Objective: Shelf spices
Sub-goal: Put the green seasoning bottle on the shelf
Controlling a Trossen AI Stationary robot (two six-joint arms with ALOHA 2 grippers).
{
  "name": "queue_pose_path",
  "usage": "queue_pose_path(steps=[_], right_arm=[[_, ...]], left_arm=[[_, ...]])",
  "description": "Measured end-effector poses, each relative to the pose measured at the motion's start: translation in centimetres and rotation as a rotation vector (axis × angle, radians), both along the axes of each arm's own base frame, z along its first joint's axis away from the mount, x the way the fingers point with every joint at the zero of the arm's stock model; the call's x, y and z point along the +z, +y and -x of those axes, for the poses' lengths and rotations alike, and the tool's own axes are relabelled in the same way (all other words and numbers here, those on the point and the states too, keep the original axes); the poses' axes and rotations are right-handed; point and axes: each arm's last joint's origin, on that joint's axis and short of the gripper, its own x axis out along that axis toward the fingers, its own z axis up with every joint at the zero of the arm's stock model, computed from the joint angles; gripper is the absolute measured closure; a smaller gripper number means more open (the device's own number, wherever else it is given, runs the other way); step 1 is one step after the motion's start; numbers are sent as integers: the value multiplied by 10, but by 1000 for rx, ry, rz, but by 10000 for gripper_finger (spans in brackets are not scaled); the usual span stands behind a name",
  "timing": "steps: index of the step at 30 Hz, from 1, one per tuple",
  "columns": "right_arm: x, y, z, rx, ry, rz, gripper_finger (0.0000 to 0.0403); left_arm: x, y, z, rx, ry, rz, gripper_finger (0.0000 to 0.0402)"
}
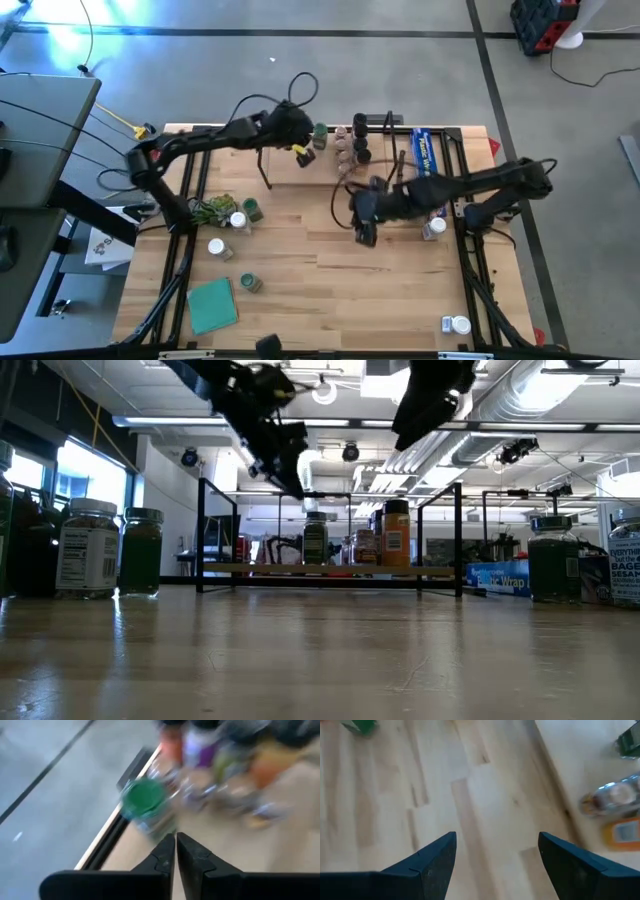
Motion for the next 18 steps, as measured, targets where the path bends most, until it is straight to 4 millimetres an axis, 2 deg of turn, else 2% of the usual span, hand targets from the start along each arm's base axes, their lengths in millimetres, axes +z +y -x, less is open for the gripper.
queue_pose_path(steps=[4, 7, 12, 18], right_arm=[[-15, 25, 6, -17, -49, -10, 128], [-20, 36, 8, -33, -77, 1, 128], [-20, 47, 12, -54, -102, 60, 128], [-20, 49, 13, -51, -106, 73, 128]], left_arm=[[-18, 17, -9, 67, 122, 13, 400], [-32, 26, -13, 86, 157, 25, 399], [-53, 35, -17, 115, 183, 52, 399], [-59, 40, -26, 114, 120, 38, 399]])
